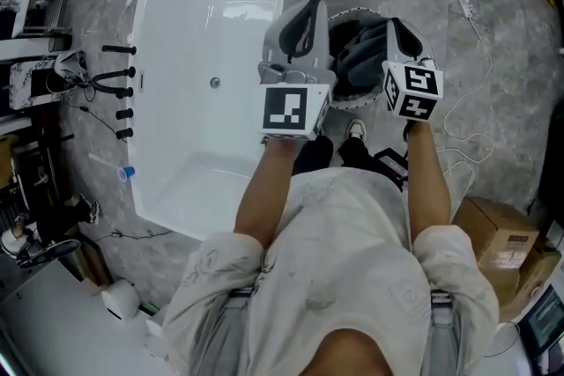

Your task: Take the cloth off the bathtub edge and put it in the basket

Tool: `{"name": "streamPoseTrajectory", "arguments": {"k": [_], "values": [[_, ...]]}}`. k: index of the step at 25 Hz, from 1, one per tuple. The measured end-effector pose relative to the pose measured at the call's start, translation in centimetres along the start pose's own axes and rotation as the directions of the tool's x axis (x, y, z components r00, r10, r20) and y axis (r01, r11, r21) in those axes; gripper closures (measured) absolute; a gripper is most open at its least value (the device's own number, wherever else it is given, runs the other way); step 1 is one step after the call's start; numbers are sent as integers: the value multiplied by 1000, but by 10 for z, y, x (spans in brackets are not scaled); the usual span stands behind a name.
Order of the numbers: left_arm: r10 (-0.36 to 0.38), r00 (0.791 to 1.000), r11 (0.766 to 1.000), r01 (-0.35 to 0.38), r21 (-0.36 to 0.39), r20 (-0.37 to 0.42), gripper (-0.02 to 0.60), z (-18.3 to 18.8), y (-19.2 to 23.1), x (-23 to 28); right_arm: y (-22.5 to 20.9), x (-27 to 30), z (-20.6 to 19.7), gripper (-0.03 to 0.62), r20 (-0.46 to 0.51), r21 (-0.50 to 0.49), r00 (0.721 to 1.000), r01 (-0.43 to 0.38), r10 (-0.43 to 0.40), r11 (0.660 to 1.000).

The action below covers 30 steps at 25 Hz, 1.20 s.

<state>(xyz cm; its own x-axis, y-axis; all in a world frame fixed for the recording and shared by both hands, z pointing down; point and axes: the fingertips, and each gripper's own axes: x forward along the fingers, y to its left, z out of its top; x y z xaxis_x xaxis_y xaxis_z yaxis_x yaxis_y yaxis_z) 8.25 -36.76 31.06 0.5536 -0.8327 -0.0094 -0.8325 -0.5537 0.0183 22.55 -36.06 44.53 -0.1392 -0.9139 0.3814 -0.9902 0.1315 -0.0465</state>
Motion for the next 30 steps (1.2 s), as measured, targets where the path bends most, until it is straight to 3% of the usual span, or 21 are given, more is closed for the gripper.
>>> {"name": "streamPoseTrajectory", "arguments": {"k": [8,16,23,30], "values": [[19,999,999,-20,-35,-38,581,-27,7,-11,12,24,-63,585,-132,-3,991,-16,16,1000],[37,992,997,-44,-63,-117,581,-66,18,-17,17,50,-138,585,-276,25,961,-24,30,999],[43,984,996,-57,-74,-172,581,-94,20,-21,21,65,-199,585,-390,55,920,-23,43,998],[44,981,996,-59,-72,-188,581,-103,20,-26,25,87,-252,585,-520,34,851,-65,73,997]]}}
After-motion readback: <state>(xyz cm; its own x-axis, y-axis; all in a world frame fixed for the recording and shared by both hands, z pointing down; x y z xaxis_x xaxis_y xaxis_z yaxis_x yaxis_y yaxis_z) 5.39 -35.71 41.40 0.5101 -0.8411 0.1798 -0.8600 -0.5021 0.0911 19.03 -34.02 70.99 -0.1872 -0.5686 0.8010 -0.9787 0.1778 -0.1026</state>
